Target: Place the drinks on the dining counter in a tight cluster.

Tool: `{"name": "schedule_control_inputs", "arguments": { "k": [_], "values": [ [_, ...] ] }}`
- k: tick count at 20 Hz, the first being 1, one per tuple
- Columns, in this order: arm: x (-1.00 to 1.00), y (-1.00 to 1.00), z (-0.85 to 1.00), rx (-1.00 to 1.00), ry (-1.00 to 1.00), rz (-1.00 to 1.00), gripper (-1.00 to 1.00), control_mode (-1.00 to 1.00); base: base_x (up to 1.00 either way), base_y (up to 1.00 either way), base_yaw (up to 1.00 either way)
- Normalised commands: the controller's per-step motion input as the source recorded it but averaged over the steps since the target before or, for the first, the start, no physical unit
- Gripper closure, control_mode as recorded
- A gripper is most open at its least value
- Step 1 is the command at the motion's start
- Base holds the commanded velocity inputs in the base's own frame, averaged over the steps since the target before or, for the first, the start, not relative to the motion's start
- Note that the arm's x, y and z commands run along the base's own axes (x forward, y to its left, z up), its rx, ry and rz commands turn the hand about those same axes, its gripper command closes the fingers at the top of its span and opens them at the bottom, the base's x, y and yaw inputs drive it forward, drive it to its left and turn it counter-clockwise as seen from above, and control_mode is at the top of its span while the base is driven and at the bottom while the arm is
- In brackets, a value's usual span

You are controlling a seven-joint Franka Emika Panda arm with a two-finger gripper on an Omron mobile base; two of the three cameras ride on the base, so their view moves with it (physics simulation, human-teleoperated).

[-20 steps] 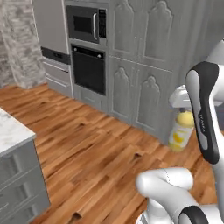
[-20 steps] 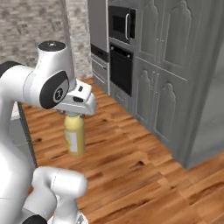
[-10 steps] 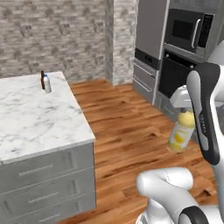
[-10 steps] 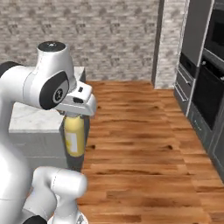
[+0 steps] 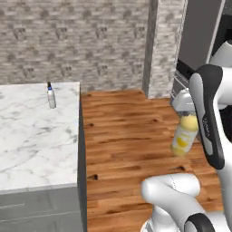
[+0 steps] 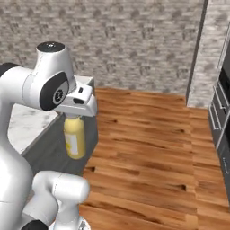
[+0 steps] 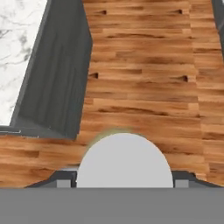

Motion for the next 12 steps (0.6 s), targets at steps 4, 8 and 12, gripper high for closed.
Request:
{"name": "schedule_control_inputs", "arguments": {
  "k": [4, 8, 12],
  "values": [
    [0.0, 0.0, 0.0, 0.0, 0.0, 0.0, 1.0, 1.0, 0.93, -0.78, 0.23],
    [0.0, 0.0, 0.0, 0.0, 0.0, 0.0, 1.0, 1.0, 1.0, -0.36, 0.28],
    [0.0, 0.0, 0.0, 0.0, 0.0, 0.0, 1.0, 1.0, 1.0, -0.63, 0.49]
  ]
}}
